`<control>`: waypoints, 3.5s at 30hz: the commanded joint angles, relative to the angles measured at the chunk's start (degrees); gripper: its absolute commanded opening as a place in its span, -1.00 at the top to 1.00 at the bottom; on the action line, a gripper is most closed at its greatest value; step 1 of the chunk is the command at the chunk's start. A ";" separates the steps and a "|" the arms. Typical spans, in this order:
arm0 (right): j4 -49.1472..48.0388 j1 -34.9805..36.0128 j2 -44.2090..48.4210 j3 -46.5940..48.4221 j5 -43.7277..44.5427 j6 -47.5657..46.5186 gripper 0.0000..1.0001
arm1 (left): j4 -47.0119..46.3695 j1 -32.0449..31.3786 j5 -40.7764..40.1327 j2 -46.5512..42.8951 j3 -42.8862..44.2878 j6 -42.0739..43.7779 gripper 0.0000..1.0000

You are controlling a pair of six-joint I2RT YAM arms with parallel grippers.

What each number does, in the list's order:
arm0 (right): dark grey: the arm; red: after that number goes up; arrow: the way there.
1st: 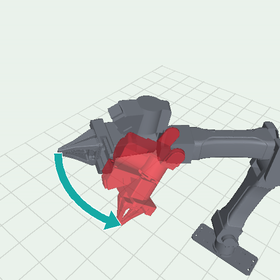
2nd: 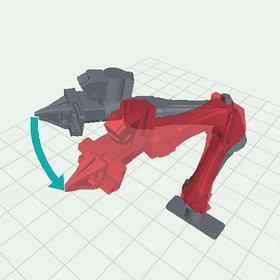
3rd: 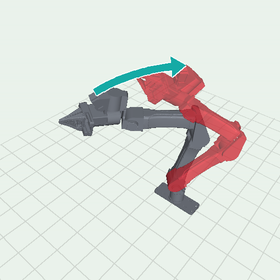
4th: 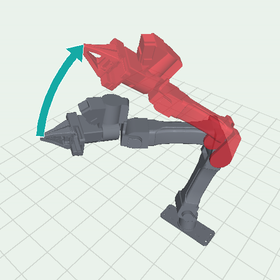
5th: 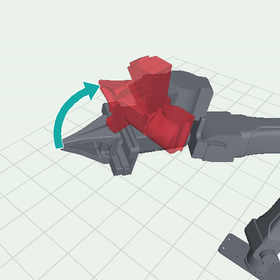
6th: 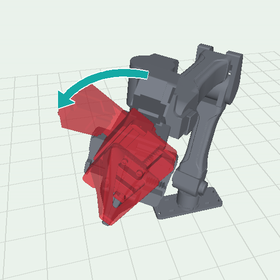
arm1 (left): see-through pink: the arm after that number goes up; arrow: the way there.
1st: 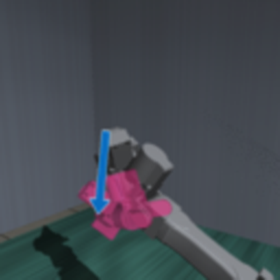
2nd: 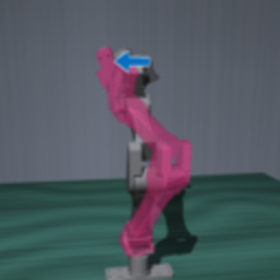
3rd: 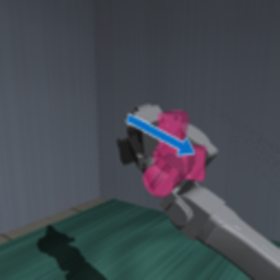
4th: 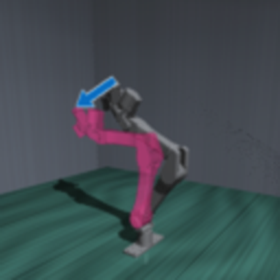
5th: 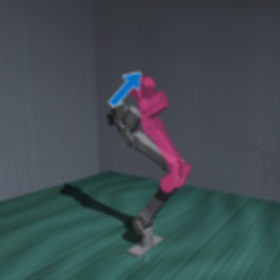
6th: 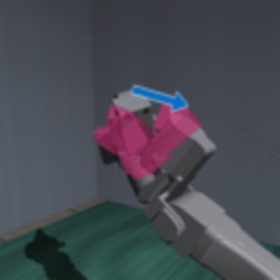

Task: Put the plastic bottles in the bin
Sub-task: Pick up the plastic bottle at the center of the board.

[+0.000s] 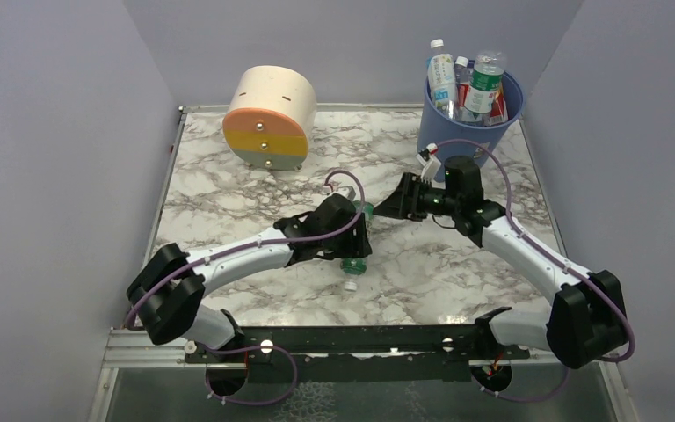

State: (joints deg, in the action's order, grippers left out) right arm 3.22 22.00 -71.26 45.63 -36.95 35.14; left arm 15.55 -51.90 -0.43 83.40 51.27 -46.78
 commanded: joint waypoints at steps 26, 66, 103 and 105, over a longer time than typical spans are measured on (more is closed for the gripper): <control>-1.76 -0.60 -8.37 6.47 -3.07 -0.86 -0.80 | -4.03 -0.40 10.01 -9.31 1.27 6.53 -0.28; -5.98 -0.61 -7.84 2.93 -7.26 1.16 -0.17 | -6.87 -0.58 9.37 -4.44 3.86 6.57 -0.45; 10.91 -13.98 -7.19 33.57 0.12 -5.20 -0.13 | 3.97 -0.63 -3.03 -27.76 6.88 10.29 -0.98; 11.77 -15.06 -8.06 36.86 0.65 -5.14 -0.13 | 4.00 -0.57 -2.80 -27.71 6.86 10.43 -0.98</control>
State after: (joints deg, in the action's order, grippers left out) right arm 13.87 8.64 -78.87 77.08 -36.91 28.91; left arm 19.44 -52.27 -1.76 56.29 58.65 -37.23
